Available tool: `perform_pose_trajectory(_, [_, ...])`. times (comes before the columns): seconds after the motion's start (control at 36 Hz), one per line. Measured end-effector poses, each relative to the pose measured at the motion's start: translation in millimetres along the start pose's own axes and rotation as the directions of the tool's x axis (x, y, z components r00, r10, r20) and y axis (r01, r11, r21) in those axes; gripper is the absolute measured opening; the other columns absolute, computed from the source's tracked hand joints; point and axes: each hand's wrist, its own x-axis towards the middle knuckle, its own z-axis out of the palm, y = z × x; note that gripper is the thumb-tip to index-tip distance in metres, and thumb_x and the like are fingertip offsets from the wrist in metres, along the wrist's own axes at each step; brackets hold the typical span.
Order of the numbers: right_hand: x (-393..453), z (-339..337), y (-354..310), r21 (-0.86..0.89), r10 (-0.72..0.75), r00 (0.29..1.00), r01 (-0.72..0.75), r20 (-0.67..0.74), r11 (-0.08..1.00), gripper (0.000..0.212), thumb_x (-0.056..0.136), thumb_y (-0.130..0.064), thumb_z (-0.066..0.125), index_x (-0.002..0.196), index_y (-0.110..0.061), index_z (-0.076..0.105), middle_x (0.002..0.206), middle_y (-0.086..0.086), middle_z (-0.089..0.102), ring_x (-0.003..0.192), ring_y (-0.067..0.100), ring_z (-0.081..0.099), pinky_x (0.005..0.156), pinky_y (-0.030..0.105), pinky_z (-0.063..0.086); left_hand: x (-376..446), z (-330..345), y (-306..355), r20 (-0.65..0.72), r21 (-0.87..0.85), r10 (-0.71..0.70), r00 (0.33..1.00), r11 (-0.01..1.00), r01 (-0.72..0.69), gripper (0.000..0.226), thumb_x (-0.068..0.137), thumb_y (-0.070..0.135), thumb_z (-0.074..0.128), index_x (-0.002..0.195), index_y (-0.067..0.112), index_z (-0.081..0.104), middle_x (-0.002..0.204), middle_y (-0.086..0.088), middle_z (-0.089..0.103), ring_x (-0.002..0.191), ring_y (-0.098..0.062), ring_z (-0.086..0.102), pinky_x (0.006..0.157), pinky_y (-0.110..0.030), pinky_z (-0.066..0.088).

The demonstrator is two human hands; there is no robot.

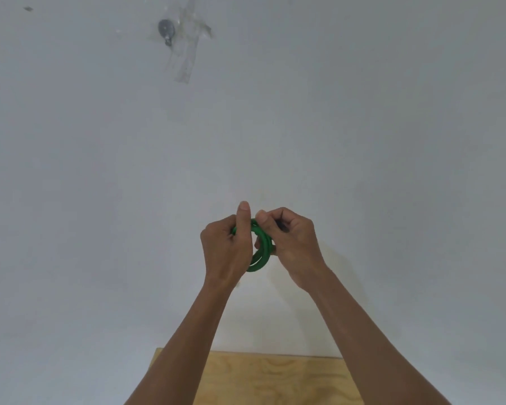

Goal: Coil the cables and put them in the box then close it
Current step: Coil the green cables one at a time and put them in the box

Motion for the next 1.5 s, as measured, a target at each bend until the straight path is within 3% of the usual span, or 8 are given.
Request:
perform_pose_trajectory(0.11, [8, -16, 5, 0.128, 0.134, 0.960, -0.170, 0.248, 0.977, 0.020, 0.098, -0.026, 0.057, 0.099, -0.009, 0.066, 0.091, 0.006, 0.069, 0.086, 0.023, 0.064, 0.085, 0.044, 0.056, 5, -1, -1, 0.014, 0.043, -0.015, 1.000, 0.999, 0.015, 0.066, 0.104, 0.033, 0.050, 0.055, -0.011, 0.048, 0.039, -0.003, 0.034, 0.040, -0.011, 0.032, 0.046, -0.018, 0.028])
perform_pose_trajectory(0.25, [14, -17, 18, -0.101, -0.010, 0.998, 0.016, 0.062, 0.995, 0.031, 0.083, -0.044, 0.070, 0.099, -0.018, 0.077, 0.101, 0.003, 0.076, 0.099, 0.028, 0.067, 0.087, 0.048, 0.056, 7, 0, 1, 0.022, -0.001, -0.084, 0.996, 0.996, 0.084, 0.062, 0.102, 0.032, 0.052, 0.061, -0.015, 0.048, 0.052, -0.020, 0.029, 0.047, -0.018, 0.029, 0.047, -0.025, 0.027])
perform_pose_trajectory(0.36, [13, -11, 21, -0.111, -0.071, 0.997, 0.068, -0.026, 0.992, 0.019, 0.088, -0.024, 0.072, 0.099, -0.010, 0.079, 0.094, 0.000, 0.079, 0.091, 0.010, 0.072, 0.082, 0.017, 0.053, 7, 0, 1, 0.038, -0.038, -0.170, 0.985, 0.984, 0.171, 0.059, 0.100, 0.030, 0.053, 0.061, -0.014, 0.045, 0.052, -0.012, 0.031, 0.048, -0.020, 0.030, 0.048, -0.027, 0.031])
perform_pose_trajectory(0.81, [4, -3, 34, 0.072, 0.000, 1.000, 0.000, 0.000, 0.997, 0.013, 0.093, -0.004, 0.065, 0.096, 0.005, 0.073, 0.088, 0.019, 0.074, 0.077, 0.029, 0.074, 0.073, 0.033, 0.059, 6, -5, -4, 0.161, -0.174, -0.430, 0.888, 0.873, 0.455, 0.051, 0.097, 0.027, 0.053, 0.053, 0.006, 0.043, 0.046, -0.007, 0.033, 0.041, -0.021, 0.027, 0.040, -0.025, 0.027])
perform_pose_trajectory(0.97, [-4, -4, 21, 0.037, 0.104, 0.985, -0.110, 0.137, 0.993, 0.035, 0.103, -0.028, 0.049, 0.107, -0.001, 0.072, 0.097, 0.019, 0.075, 0.091, 0.033, 0.074, 0.083, 0.042, 0.060, 12, -6, -5, 0.038, -0.043, -0.363, 0.931, 0.930, 0.364, 0.050, 0.097, 0.027, 0.050, 0.052, 0.009, 0.034, 0.043, 0.000, 0.028, 0.036, -0.013, 0.028, 0.040, -0.022, 0.032])
perform_pose_trajectory(1.19, [-10, -3, 23, -0.185, 0.091, 0.974, -0.053, 0.205, 0.981, 0.042, 0.085, 0.005, 0.067, 0.123, -0.010, 0.063, 0.095, 0.010, 0.077, 0.089, 0.022, 0.075, 0.088, 0.034, 0.057, 10, -5, -14, 0.068, 0.121, -0.253, 0.965, 0.962, 0.243, 0.061, 0.099, 0.035, 0.048, 0.045, 0.012, 0.033, 0.036, 0.006, 0.033, 0.038, -0.015, 0.034, 0.050, -0.027, 0.036])
perform_pose_trajectory(1.36, [-15, -10, 29, -0.058, 0.144, 0.941, -0.132, 0.305, 0.989, 0.053, 0.093, -0.003, 0.063, 0.140, -0.020, 0.045, 0.102, 0.020, 0.074, 0.097, 0.032, 0.072, 0.097, 0.047, 0.054, 10, -15, -27, 0.197, 0.112, -0.232, 0.953, 0.971, 0.213, 0.050, 0.095, 0.060, 0.050, 0.077, 0.016, 0.065, 0.051, -0.002, 0.057, 0.045, -0.010, 0.053, 0.053, -0.027, 0.047])
perform_pose_trajectory(1.5, [-19, -4, 34, 0.113, 0.163, 0.940, -0.204, 0.301, 0.972, 0.049, 0.084, 0.007, 0.061, 0.128, -0.011, 0.053, 0.090, 0.017, 0.070, 0.079, 0.026, 0.067, 0.083, 0.039, 0.055, 7, -17, -29, 0.322, 0.011, -0.223, 0.920, 0.973, 0.232, 0.076, 0.091, 0.065, 0.054, 0.075, -0.009, 0.057, 0.058, -0.015, 0.038, 0.051, -0.021, 0.038, 0.054, -0.033, 0.037])
